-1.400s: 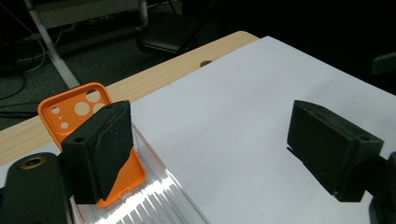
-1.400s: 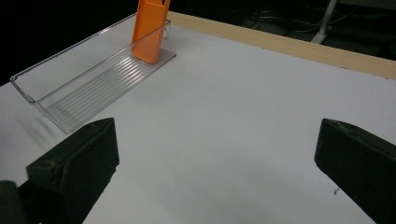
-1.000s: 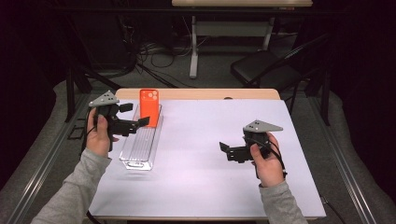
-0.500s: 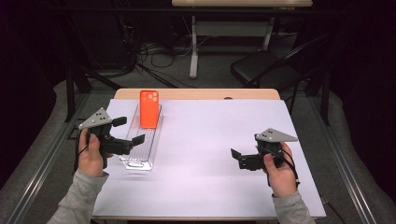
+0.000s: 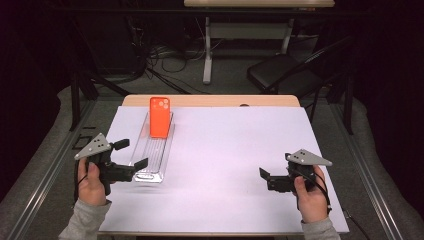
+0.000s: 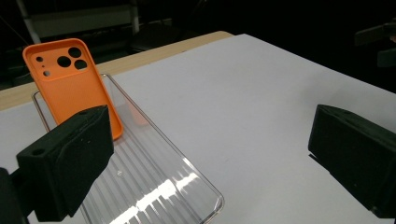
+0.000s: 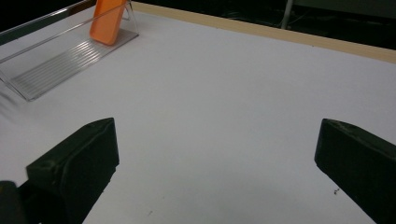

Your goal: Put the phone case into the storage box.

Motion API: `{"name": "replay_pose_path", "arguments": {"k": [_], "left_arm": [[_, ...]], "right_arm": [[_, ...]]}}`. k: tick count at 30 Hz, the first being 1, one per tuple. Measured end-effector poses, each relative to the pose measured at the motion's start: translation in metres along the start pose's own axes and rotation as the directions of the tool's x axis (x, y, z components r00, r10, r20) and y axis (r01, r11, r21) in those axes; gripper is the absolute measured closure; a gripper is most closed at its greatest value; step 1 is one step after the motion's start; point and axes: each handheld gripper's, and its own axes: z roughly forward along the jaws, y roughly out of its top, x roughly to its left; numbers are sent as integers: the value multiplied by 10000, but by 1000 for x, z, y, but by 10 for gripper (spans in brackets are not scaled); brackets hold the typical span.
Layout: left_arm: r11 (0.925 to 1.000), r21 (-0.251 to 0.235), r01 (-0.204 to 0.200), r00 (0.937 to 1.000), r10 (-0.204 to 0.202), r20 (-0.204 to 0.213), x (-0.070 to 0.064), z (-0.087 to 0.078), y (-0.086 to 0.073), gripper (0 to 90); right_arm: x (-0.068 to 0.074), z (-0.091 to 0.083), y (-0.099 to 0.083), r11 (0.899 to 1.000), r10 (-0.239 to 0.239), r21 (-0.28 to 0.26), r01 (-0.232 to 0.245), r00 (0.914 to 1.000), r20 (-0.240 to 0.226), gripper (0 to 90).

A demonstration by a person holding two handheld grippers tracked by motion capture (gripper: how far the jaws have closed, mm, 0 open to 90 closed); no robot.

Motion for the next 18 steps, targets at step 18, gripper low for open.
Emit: {"name": "replay_pose_path", "arguments": {"k": [18], "left_arm": [[9981,-368,499,9987,-503,-104,10,-8,-45,6]], "right_arm": [[-14,-3,-39,9992,294,271,-299,9994,205,0]]}}
